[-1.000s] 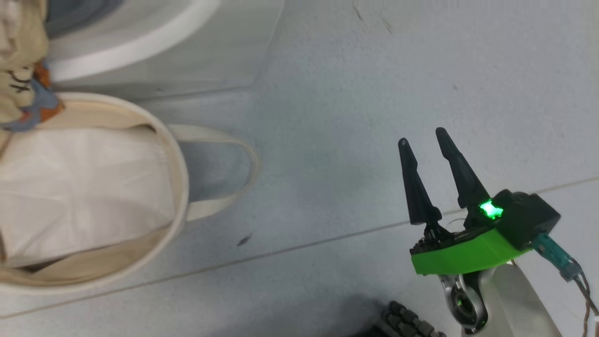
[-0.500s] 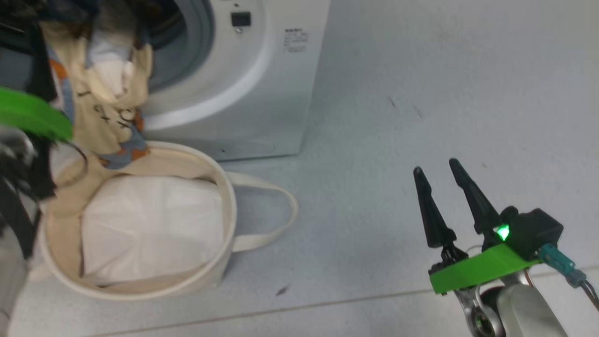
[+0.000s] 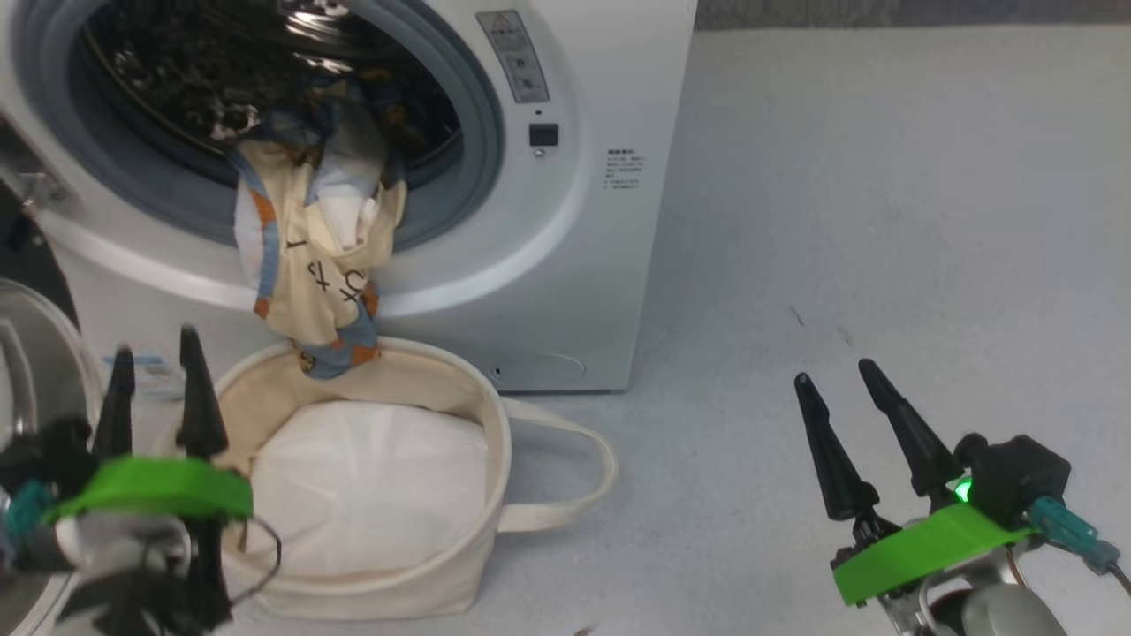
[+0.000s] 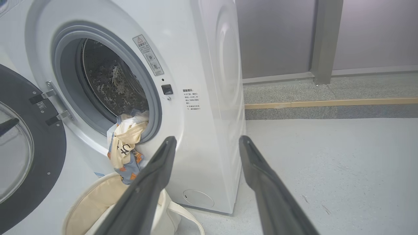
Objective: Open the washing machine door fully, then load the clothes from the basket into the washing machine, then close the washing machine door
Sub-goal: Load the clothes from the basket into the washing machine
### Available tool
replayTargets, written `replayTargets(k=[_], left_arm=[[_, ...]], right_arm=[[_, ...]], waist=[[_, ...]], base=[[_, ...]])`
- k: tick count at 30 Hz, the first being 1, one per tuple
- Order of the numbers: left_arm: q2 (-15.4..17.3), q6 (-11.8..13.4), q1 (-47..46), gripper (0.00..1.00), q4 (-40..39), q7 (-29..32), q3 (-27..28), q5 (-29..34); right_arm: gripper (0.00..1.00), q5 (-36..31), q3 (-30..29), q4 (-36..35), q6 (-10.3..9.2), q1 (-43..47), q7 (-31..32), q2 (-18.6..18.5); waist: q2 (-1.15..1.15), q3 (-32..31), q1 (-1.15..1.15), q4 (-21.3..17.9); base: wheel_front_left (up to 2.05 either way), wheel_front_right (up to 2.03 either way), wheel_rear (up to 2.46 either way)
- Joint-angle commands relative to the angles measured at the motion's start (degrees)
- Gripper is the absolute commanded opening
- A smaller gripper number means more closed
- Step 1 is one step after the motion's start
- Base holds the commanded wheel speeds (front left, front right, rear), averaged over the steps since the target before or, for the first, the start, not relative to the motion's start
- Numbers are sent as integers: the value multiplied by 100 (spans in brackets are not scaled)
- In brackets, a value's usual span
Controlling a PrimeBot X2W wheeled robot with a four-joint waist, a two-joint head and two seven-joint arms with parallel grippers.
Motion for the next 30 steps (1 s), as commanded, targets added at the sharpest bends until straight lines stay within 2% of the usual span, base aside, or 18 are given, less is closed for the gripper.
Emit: replayTargets(k=[1,7,13,20,30], left_arm=[[133,-10,-8,100,-250,-55,349,95],[-220,41,773,100,-801,-55,953,344],[-460,125,1365,100,-1232,-55,1198,664],[-341,242,1671,100,-1414,-55,1258,1130],[-327,290,1824,100,-1533,-13,1197,1252]], right_arm=[[100,44,109,-230,6,-3,51,-102],[100,94,67,-333,6,125,117,-185],[100,123,67,-404,6,209,142,-189],[100,123,72,-431,6,167,132,-161],[100,97,13,-406,6,161,105,-124]], waist=[[0,-149,1,99],[0,-281,1,181],[0,-341,1,159],[0,-271,1,126],[0,-247,1,96]], base=[[0,0,0],[0,0,0],[0,0,0],[0,0,0],[0,0,0]])
